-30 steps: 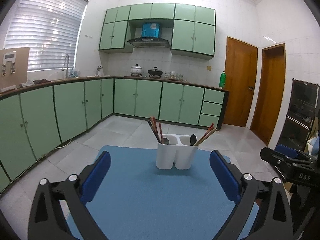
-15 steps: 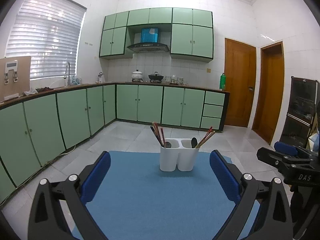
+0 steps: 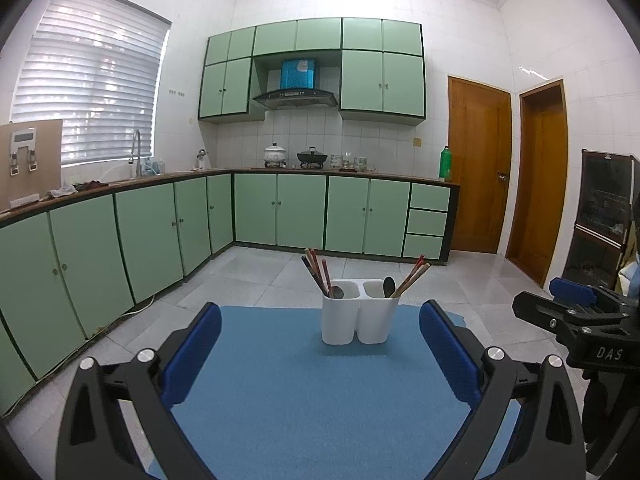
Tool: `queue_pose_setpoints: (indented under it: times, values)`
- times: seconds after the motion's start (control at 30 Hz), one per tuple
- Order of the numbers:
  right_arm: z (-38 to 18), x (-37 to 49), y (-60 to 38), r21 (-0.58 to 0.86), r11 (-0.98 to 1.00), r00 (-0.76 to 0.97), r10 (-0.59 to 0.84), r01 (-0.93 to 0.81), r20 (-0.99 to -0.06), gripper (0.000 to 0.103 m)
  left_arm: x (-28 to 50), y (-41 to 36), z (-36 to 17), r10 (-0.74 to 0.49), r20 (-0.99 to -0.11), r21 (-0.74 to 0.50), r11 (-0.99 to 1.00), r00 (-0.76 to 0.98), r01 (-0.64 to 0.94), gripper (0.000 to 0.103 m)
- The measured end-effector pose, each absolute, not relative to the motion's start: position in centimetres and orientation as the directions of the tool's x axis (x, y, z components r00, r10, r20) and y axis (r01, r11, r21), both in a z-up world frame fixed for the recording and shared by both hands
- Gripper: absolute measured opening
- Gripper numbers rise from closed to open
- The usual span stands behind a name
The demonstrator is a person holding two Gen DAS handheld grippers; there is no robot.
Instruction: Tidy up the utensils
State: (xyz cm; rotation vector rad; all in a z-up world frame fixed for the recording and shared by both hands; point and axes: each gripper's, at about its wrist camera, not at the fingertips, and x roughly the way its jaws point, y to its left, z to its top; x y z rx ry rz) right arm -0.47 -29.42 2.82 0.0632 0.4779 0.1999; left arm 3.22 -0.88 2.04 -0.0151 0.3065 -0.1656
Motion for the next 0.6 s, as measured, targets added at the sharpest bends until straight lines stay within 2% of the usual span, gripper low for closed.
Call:
queue_pose_setpoints:
  times: [0.6]
  values:
    - [2.85, -0.60, -29.53, 0.093, 0.979, 0.869, 0.203, -0.180, -0.451, 0.098, 2.98, -1.75, 2.04, -0.157, -0.299, -0.018, 0.987, 0.941, 0.159, 0.097]
